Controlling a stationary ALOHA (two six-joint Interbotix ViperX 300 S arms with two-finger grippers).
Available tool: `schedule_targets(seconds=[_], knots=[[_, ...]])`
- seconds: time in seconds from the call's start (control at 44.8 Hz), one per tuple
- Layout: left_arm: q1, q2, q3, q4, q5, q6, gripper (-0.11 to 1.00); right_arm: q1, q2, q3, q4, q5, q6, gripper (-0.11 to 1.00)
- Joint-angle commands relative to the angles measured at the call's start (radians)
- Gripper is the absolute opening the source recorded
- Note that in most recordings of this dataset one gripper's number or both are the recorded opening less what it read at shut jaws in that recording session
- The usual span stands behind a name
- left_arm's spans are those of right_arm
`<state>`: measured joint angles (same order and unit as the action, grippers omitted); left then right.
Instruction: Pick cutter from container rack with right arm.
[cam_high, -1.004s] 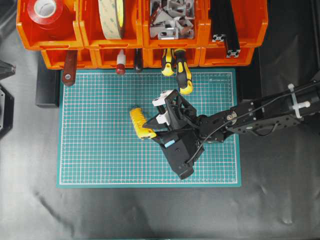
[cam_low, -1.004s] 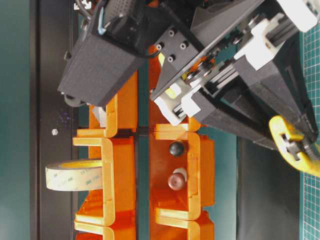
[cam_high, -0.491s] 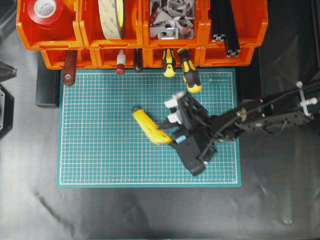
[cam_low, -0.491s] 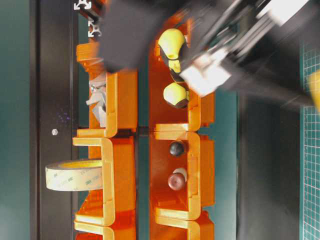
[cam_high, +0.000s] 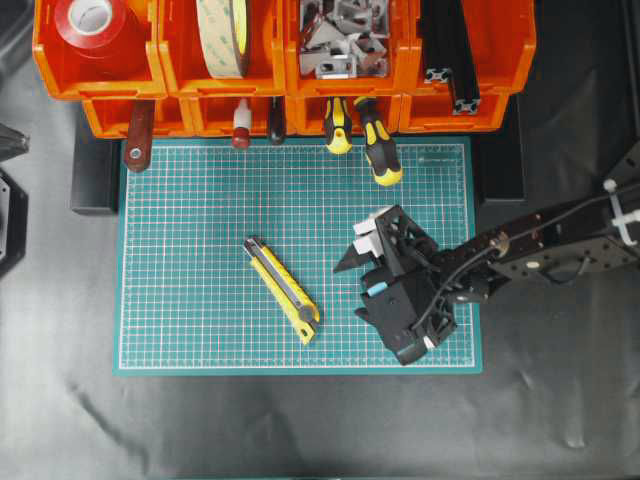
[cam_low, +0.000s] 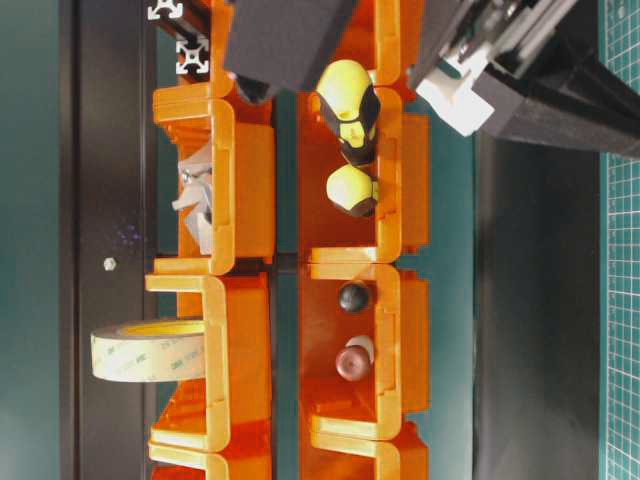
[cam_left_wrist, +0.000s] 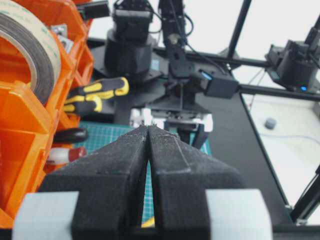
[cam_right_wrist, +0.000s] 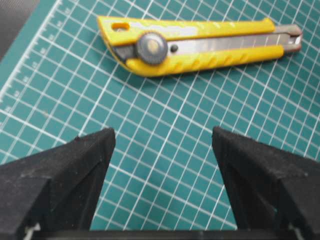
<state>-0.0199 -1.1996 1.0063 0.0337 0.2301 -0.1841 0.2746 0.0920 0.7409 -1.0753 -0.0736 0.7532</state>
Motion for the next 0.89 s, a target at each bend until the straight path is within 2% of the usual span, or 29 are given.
schedule_targets(seconds=[0.0, 0.134, 0.29, 0.491, 0.558, 0.87], knots=[[0.003, 0.008, -0.023, 0.003, 0.003, 0.000, 0.01, 0.028, -0.057, -0.006, 0.026, 0.037, 0.002, 0.74], [0.003, 0.008, -0.023, 0.003, 0.023, 0.000, 0.01, 0.074, -0.138, -0.005, 0.074, 0.127, 0.002, 0.74], [0.002, 0.006, -0.023, 0.003, 0.028, 0.003, 0.01, 0.127, -0.273, -0.005, 0.156, 0.225, 0.002, 0.74], [-0.006, -0.002, -0.025, 0.003, 0.066, 0.005, 0.01, 0.166, -0.445, 0.002, 0.276, 0.287, 0.005, 0.74], [-0.008, -0.008, -0.029, 0.003, 0.101, 0.002, 0.01, 0.166, -0.491, 0.015, 0.301, 0.287, 0.017, 0.74], [-0.009, -0.044, -0.043, 0.003, 0.149, 0.014, 0.01, 0.166, -0.704, 0.104, 0.308, 0.275, 0.156, 0.68]])
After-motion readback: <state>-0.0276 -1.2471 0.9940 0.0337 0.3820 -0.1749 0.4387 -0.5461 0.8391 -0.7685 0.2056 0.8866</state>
